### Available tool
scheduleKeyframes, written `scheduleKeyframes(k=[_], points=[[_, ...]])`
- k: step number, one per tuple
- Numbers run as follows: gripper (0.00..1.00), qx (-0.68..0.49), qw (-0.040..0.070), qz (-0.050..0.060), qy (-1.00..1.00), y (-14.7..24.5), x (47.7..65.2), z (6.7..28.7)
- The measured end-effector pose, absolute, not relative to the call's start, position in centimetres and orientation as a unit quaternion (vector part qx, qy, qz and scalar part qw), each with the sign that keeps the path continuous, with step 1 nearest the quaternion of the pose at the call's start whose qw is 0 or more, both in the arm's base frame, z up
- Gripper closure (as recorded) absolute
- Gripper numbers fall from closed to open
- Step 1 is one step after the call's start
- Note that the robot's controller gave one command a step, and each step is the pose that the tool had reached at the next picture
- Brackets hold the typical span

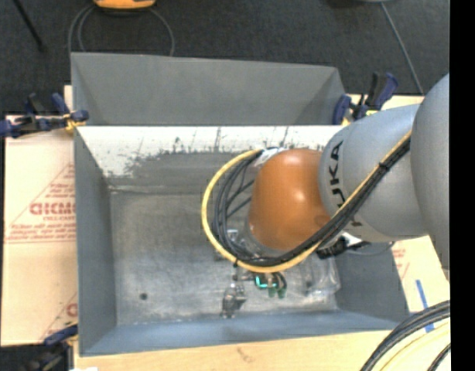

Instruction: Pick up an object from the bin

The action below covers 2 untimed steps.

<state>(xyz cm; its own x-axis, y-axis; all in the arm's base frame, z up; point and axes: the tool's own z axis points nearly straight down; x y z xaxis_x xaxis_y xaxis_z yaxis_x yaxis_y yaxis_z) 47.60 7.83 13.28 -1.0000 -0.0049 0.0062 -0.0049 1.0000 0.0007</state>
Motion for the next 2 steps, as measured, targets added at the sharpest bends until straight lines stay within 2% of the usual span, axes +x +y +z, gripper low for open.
scheduleKeyframes(k=[1, 2], points=[[0.0, 0.034, -0.003, 0.001, -0.999, 4.6, 52.2, 12.8], [0.0, -0.039, -0.004, -0.001, -0.999, 8.4, 60.6, 11.6]])
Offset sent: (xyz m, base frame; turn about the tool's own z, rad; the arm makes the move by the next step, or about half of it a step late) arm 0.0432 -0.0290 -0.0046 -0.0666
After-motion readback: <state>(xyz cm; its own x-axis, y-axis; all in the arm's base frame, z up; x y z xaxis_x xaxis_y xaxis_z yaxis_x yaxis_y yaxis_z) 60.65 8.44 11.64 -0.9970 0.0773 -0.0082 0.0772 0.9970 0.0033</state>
